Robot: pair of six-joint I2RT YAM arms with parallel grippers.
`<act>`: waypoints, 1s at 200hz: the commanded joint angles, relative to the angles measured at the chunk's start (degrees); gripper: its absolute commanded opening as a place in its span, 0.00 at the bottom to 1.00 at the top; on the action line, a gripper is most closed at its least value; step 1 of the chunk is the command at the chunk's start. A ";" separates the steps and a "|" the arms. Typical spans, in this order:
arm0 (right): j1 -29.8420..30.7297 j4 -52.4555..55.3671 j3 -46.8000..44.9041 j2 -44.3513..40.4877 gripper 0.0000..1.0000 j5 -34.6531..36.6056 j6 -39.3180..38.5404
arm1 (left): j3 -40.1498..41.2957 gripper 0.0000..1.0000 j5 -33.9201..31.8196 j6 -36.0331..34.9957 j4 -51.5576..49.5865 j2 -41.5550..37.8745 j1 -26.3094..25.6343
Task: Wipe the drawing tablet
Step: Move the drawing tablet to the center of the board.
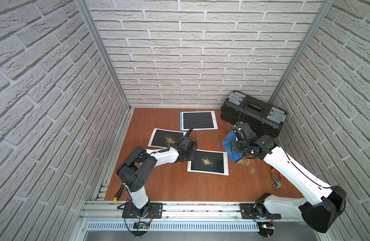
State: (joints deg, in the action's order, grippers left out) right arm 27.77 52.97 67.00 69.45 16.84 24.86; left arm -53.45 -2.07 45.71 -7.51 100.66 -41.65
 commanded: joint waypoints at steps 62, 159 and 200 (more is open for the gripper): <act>-2.63 -1.07 -5.23 -1.78 0.03 -5.83 -2.43 | -3.78 0.11 -3.78 5.63 -6.25 11.31 2.03; -1.60 -8.37 -24.08 -6.00 0.03 -16.20 6.44 | 1.01 0.36 -0.16 2.88 -3.49 3.67 0.63; 9.47 -10.22 -31.74 -8.80 0.03 -14.25 15.55 | 3.71 0.36 0.48 3.10 -1.91 2.58 -0.01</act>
State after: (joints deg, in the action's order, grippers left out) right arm 31.77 46.22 37.56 62.54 2.59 33.15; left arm -53.82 -2.48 48.66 -2.63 102.13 -41.23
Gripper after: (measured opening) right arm 0.091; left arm 0.359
